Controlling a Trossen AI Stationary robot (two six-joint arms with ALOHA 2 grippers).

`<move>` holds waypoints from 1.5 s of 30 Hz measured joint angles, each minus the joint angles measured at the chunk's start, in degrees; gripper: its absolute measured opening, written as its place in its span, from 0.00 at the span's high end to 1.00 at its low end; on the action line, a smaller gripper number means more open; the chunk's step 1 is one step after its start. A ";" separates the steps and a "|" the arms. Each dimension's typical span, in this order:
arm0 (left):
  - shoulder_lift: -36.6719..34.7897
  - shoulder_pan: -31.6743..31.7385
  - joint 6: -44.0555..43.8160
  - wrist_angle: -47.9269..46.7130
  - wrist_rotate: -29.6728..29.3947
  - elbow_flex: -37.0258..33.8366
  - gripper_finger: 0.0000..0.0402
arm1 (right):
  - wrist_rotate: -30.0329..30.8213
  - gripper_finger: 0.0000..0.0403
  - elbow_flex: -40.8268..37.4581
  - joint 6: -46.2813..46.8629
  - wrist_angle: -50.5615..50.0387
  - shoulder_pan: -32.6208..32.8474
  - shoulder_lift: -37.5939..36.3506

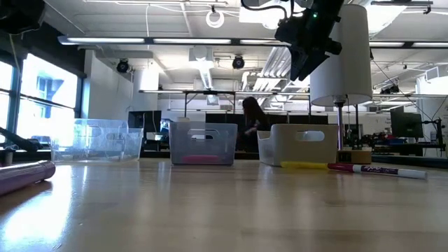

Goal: Pick & Place Markers
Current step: Put the pink highlighter pen into the gray bin

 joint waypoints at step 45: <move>15.19 0.95 8.67 9.53 14.44 -0.01 0.86 | -1.77 0.63 0.00 -3.16 0.00 0.00 0.00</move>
